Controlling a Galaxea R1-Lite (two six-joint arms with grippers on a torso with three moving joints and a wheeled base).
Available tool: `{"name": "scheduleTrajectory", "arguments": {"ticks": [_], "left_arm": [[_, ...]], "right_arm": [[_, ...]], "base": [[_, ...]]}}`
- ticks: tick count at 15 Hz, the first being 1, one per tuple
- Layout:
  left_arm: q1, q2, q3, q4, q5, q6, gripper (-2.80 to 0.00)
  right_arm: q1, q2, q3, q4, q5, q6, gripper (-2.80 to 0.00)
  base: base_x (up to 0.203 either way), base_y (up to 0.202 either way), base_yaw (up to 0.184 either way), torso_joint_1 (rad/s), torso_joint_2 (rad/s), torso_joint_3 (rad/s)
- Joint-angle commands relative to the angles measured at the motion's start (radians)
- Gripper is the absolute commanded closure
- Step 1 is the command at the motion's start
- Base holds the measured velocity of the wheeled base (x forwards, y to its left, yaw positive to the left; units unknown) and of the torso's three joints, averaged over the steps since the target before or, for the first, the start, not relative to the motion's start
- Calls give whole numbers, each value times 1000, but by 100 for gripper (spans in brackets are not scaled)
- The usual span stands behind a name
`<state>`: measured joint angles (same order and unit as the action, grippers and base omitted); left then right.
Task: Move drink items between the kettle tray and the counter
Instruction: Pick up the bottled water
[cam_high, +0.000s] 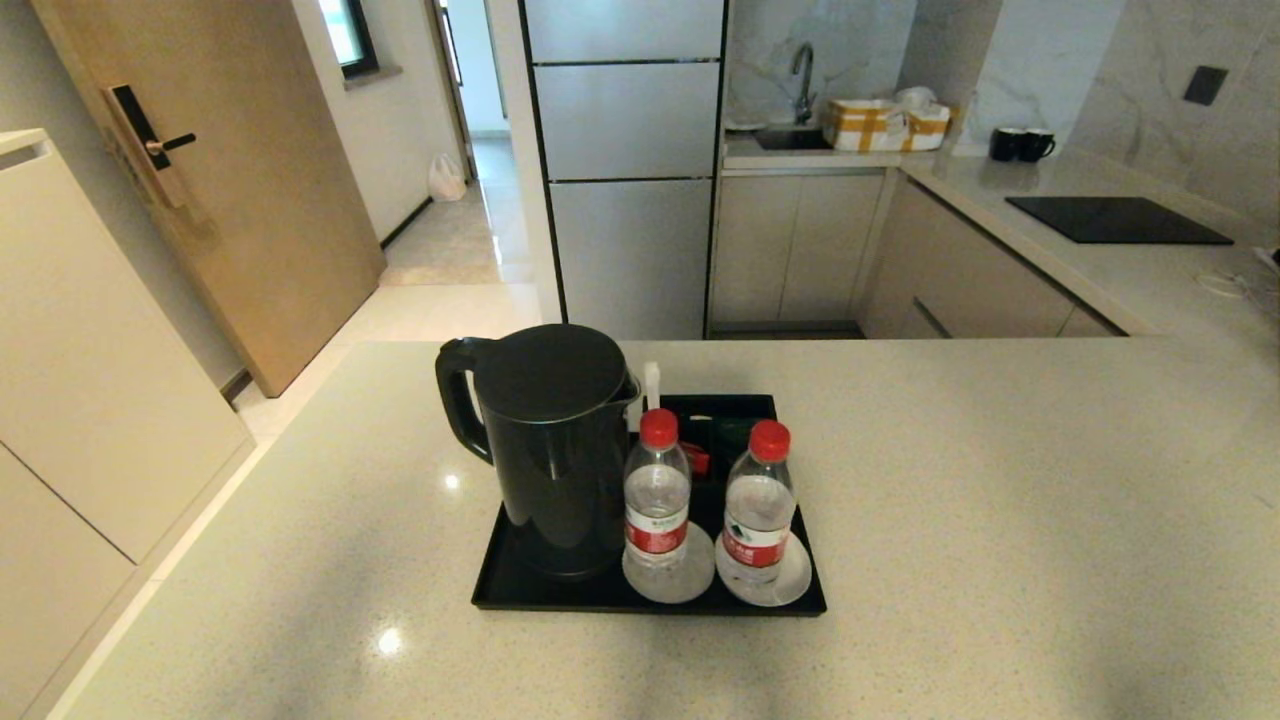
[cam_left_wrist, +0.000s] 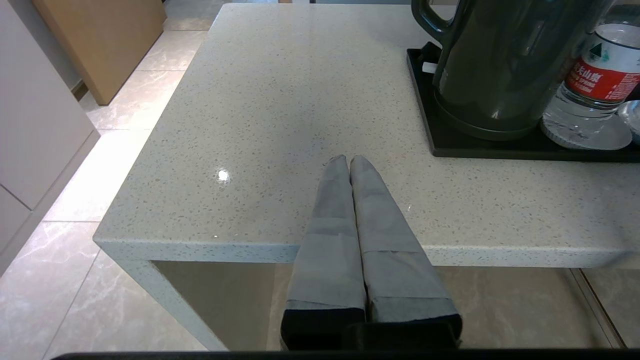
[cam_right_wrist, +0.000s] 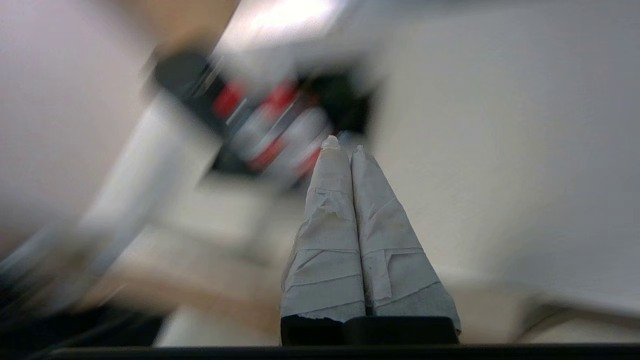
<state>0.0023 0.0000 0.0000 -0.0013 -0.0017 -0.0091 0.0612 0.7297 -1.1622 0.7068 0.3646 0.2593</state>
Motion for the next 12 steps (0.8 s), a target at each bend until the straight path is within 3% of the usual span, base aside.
{"name": "scheduleTrajectory", "arguments": {"ticks": [1,4,6,9,12], "left_arm": [[1,2,0,0,0,0,0],[1,2,0,0,0,0,0],[-1,2,0,-2,0,0,0],[-1,2,0,-2,0,0,0],[1,2,0,-1,0,-1,0]], "right_arm": [[13,264,116,-65,156,17,0],[48,490,400,-386,264,27,0],[81,591,532,-681,232,11,0],[204,703,668,-1000,37,-99,0],[383,730,799,-1306,-213,-129,0]], "base": [[0,0,0,0,0,0],[0,0,0,0,0,0],[0,0,0,0,0,0],[0,0,0,0,0,0],[0,0,0,0,0,0]]}}
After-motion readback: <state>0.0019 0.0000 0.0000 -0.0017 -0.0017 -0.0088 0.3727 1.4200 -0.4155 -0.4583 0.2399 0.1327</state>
